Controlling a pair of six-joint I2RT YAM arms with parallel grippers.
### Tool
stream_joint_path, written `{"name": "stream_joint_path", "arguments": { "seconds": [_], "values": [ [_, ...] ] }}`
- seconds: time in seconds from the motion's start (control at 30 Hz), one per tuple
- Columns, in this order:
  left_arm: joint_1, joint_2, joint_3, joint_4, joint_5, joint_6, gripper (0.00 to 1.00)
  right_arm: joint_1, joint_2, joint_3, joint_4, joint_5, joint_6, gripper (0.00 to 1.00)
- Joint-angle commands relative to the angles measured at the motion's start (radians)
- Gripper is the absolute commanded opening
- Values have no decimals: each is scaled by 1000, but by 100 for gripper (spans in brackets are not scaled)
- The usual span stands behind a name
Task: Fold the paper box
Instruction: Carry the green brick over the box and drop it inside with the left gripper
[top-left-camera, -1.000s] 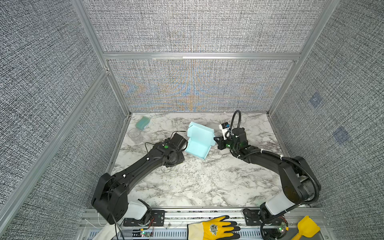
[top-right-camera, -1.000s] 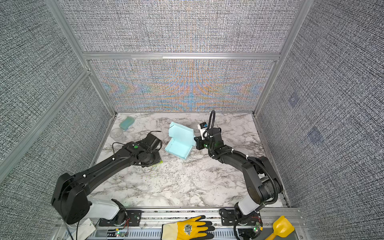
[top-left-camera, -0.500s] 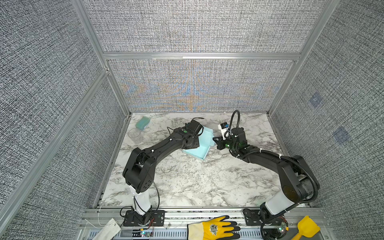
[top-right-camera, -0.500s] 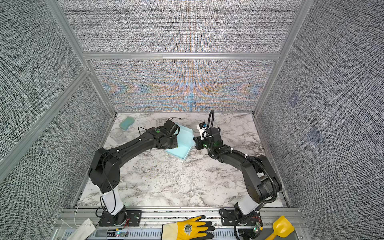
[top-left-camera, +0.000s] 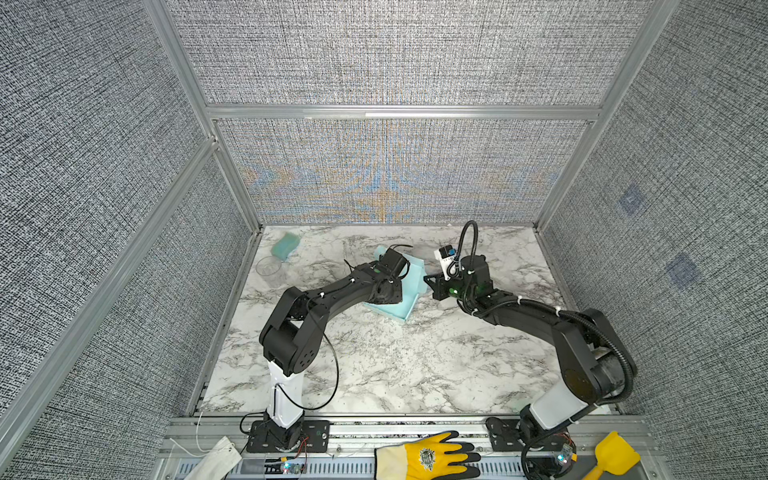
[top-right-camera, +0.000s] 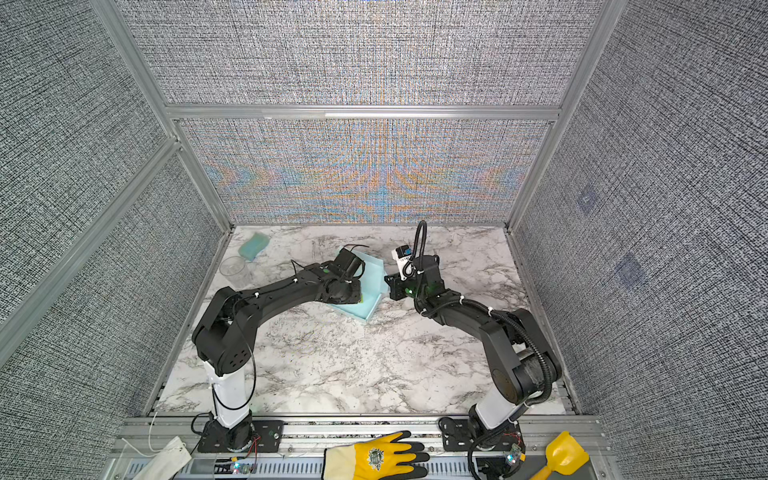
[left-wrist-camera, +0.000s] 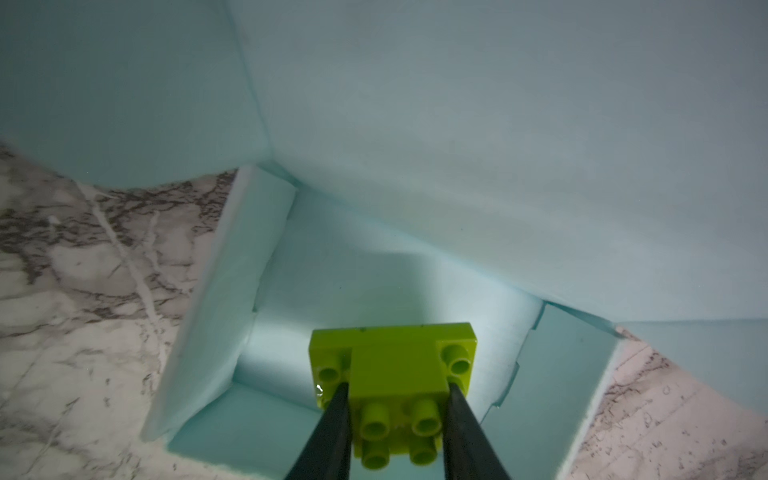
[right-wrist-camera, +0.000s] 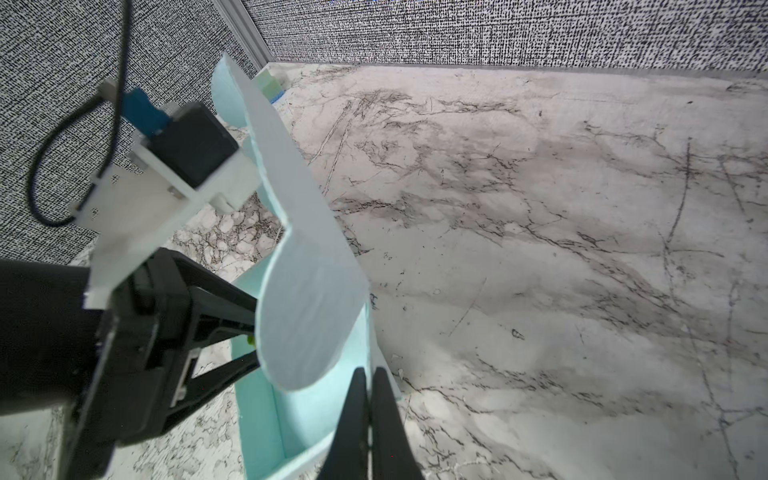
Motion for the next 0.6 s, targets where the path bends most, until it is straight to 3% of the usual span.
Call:
{"name": "stream_joint_path", "arguments": {
  "seconds": [0.0,0.13,0.37,0.57],
  "values": [
    [-2,13,-18,48,31,10,34,1,-6,14,28,-13,0,0],
    [-4,35,-10,48,39,18,40,1,-1,20,20,-14,-2,0],
    [-3,-23,8,23,13,48,71,0,9,26,4,-16,-7,0],
    [8,-168,-43,64,10,84,74,0,27,42,-25,-5,-30,0]
  ]
}}
